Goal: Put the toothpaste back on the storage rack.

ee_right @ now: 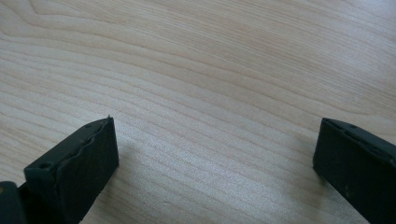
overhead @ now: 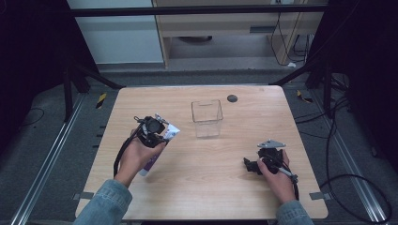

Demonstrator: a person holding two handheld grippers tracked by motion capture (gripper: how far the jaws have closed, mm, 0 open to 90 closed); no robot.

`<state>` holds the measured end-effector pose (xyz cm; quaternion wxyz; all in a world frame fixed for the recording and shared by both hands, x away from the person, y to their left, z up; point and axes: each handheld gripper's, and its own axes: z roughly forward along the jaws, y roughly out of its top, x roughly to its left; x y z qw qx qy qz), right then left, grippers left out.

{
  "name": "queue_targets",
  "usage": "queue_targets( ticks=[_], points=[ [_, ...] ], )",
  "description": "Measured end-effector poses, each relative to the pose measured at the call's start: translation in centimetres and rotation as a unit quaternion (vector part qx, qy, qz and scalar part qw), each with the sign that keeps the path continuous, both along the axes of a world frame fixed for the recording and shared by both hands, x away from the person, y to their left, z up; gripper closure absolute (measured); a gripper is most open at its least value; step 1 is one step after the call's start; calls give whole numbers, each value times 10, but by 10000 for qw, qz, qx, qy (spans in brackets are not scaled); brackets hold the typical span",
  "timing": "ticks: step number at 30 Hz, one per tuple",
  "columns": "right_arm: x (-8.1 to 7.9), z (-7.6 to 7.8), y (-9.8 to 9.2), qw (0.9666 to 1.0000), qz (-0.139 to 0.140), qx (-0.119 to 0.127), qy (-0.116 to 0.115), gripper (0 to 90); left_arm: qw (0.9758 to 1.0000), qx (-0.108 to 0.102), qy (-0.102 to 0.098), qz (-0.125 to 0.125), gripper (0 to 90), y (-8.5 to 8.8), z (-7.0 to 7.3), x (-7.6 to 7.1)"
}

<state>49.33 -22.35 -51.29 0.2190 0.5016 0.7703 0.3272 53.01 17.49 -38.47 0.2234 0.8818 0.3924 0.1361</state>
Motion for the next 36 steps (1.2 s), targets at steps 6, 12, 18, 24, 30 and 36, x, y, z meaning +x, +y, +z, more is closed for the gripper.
queue_targets(
  ticks=[6, 12, 18, 24, 30, 36],
  points=[
    [0, 0, 0, 10000, -14, 16, 12, 4, 9999, -63, -87, 2, 786, 0, 9, 2],
    [0, 0, 0, 10000, -1, -5, 13, 4, 9999, -66, -126, -51, 786, -6, 14, 3],
    [0, 0, 0, 10000, -10, 8, 17, 4, 9998, -91, -157, -56, 786, -14, 21, 8],
    [0, 0, 0, 10000, -4, 1, 17, 4, 9992, -243, -318, -76, 786, -24, 31, 14],
    [0, 0, 0, 10000, -1, 0, 15, 4, 9979, -439, -470, -106, 786, -33, 46, 21],
    [0, 0, 0, 10000, -8, 2, 10, 4, 9967, -523, -606, -126, 786, -37, 63, 23]
  ],
)
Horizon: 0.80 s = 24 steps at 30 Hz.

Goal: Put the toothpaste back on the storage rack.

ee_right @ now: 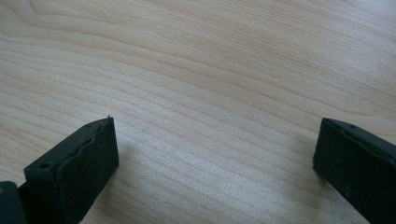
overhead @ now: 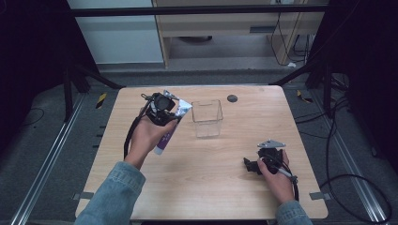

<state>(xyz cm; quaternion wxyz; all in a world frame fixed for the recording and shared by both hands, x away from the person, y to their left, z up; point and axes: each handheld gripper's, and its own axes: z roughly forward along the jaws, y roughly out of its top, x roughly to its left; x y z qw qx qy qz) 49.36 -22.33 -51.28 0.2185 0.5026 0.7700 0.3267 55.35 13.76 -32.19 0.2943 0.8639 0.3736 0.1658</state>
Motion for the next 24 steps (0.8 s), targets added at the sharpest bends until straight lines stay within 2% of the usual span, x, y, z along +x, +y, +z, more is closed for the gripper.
queue_targets(
  ticks=[7, 12, 18, 24],
  points=[
    [0, 0, 0, 10000, -15, 25, 6, 4, 9999, -45, -70, -89, 786, -13, 11, 4],
    [0, 0, 0, 10000, -18, 30, 11, 4, 9997, 35, -94, -230, 786, -29, 21, 9],
    [0, 0, 0, 10000, -7, 11, 9, 4, 9996, -20, -208, -214, 786, -36, 31, 15],
    [0, 0, 0, 10000, -6, 3, 11, 3, 9995, -127, -229, -175, 786, -41, 38, 23]
  ],
)
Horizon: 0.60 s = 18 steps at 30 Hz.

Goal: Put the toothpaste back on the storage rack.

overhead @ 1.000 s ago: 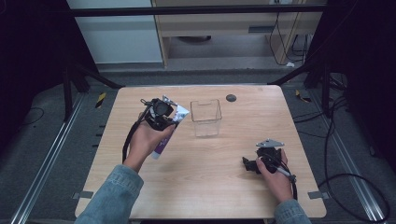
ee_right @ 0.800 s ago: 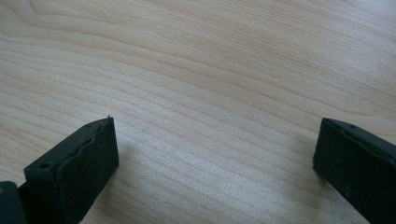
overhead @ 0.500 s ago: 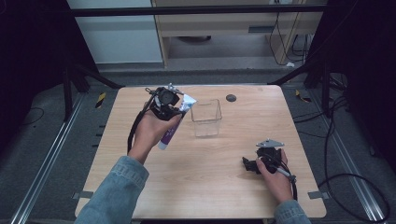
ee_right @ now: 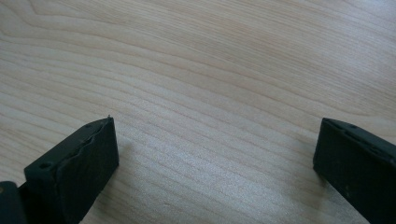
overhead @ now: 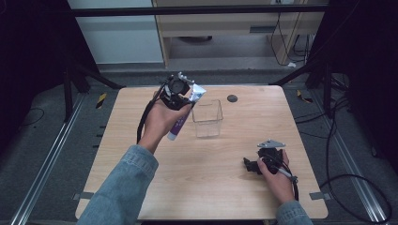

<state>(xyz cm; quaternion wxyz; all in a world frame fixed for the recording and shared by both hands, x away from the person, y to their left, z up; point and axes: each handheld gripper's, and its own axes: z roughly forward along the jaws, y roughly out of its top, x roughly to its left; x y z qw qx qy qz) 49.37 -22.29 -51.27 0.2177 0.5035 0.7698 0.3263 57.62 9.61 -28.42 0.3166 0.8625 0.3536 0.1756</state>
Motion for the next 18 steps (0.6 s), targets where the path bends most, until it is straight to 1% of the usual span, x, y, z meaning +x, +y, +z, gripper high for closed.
queue_targets(
  ticks=[1, 3, 5, 7, 9, 11, 12, 13, 16, 18],
  points=[
    [0, 0, 0, 10000, 0, 0, 0, 3, 10000, 0, 0, 0, 786, 0, 0, 0],
    [0, 0, 0, 10000, -3, -3, 4, 4, 10000, -40, -84, 25, 785, -3, 7, 3],
    [0, 0, 0, 10000, -5, 3, 3, 4, 9999, -58, -146, 54, 785, -4, 12, 5],
    [0, 0, 0, 10000, -2, 0, 3, 4, 9998, -61, -157, 74, 786, -5, 14, 9],
    [0, 0, 0, 10000, -4, 0, 2, 4, 9999, -39, -117, 100, 786, -6, 14, 13],
    [0, 0, 0, 10000, -4, 4, 5, 4, 9999, -18, -115, 93, 786, -7, 15, 14],
    [0, 0, 0, 10000, -5, 7, 6, 4, 9998, 2, -158, 94, 786, -8, 17, 15],
    [0, 0, 0, 10000, -5, 7, 6, 4, 9998, 2, -158, 94, 786, -8, 17, 15],
    [0, 0, 0, 10000, -1, 3, 5, 4, 9996, -121, -227, 119, 786, -11, 23, 19],
    [0, 0, 0, 10000, -4, 5, 7, 4, 9995, -125, -257, 109, 786, -14, 25, 22]
  ],
)
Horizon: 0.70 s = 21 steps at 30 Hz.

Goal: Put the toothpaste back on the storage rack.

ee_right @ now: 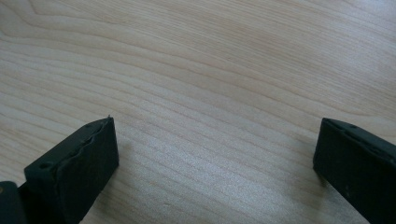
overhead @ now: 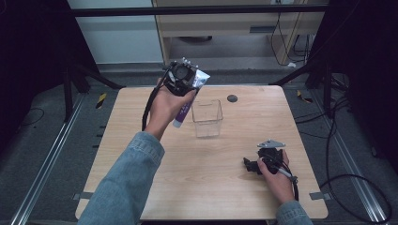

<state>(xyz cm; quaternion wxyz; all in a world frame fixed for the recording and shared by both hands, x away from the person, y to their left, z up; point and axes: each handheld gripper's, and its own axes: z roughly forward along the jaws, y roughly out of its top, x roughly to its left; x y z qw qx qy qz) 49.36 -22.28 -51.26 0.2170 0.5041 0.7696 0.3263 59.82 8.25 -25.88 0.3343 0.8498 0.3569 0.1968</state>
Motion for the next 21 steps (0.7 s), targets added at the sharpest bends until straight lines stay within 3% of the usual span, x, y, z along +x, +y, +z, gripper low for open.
queue_targets(
  ticks=[14, 21],
  points=[
    [0, 0, 0, 10000, 5, -3, -2, 4, 9996, -212, -178, -53, 785, -16, 2, 10],
    [0, 0, 0, 10000, -2, 8, -2, 4, 9986, -425, -304, -45, 785, -19, 8, 15]
  ],
)
